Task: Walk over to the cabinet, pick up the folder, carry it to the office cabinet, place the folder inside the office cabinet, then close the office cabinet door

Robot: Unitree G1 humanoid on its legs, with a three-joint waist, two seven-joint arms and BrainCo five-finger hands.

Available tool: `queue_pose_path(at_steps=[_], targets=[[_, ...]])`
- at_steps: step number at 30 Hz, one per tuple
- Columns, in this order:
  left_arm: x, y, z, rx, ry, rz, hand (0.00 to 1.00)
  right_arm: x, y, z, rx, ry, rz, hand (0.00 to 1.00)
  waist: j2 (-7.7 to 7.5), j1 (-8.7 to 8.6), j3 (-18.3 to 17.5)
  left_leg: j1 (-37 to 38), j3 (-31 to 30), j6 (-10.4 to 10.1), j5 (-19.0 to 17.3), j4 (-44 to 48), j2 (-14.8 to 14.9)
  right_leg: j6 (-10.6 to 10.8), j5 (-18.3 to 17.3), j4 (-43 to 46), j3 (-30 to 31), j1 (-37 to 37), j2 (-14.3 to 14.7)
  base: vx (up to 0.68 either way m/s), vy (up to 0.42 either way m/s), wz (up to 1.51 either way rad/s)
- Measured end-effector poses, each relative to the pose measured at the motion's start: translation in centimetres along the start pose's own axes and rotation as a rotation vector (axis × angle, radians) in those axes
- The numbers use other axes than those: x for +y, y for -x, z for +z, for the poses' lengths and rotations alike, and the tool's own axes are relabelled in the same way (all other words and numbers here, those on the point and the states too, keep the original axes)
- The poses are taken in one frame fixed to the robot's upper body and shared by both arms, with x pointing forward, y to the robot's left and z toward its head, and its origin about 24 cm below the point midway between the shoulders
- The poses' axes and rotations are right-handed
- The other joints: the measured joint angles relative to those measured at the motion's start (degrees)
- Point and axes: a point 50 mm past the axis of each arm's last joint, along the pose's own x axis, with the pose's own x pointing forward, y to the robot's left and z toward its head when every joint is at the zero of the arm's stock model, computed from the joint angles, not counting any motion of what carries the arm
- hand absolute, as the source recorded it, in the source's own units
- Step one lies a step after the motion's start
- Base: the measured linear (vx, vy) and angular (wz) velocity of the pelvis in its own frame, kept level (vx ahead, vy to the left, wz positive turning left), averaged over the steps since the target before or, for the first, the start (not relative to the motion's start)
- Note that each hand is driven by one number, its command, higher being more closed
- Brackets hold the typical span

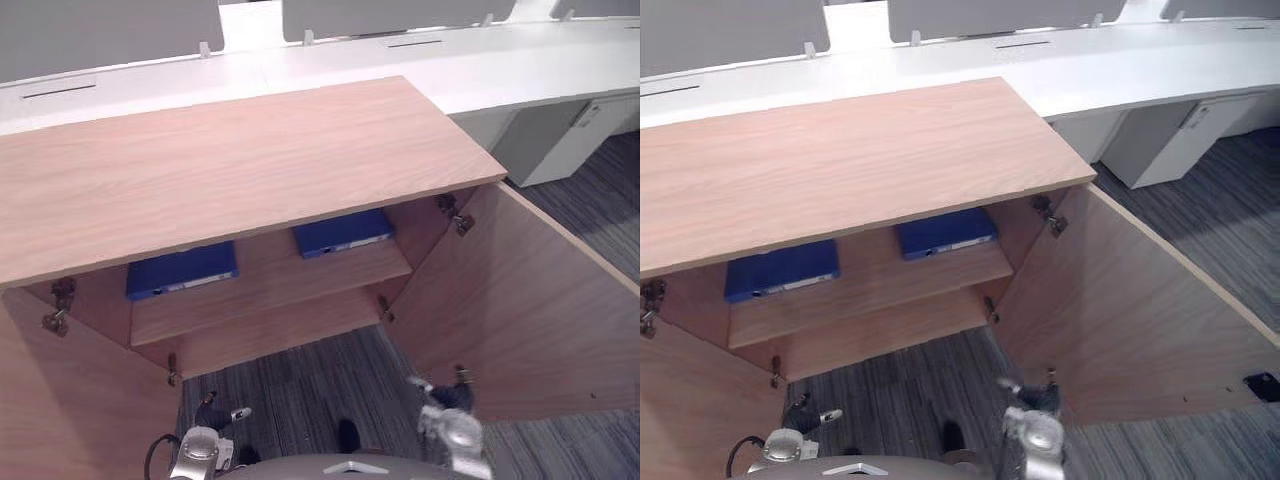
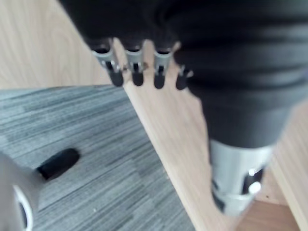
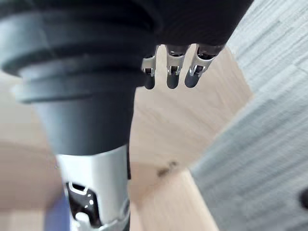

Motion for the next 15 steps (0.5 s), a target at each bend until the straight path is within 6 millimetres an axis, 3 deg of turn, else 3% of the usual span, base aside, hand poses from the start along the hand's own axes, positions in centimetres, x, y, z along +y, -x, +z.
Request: queue_pose_path(at_steps=[4,9,15], targets=[[0.1,0.0,-0.3,0.011,0.001,0.004,0.0,-4.0,-0.7,2.1,-0.075,-0.117,-0.213,0.0,0.11,-1.57,-0.11,0.91,2.23,-0.22,-1.01,0.01,-0.1,0.01,0.02,0.0,1.86,-0.32,0.1,0.0,-0.012,-0.31],[0.5,0.1,-0.8,0.03,0.036,0.024,0.0,-7.9,-0.8,2.4,-0.078,-0.243,-0.42,0.0,0.79,-2.69,-0.62,2.61,6.15,-0.09,-2.15,0.03,-0.03,-0.26,0.22,0.1,5.6,-0.86,0.83,0.0,-0.026,-0.41],[0.9,0.2,-0.9,0.033,0.079,0.045,0.0,-10.1,-1.0,3.1,-0.101,-0.377,-0.544,0.0,1.6,-4.47,-0.97,3.73,8.83,-0.77,-3.94,0.67,-0.03,-0.65,-0.03,0.14,7.87,-1.03,1.16,-0.01,-0.037,-0.26]])
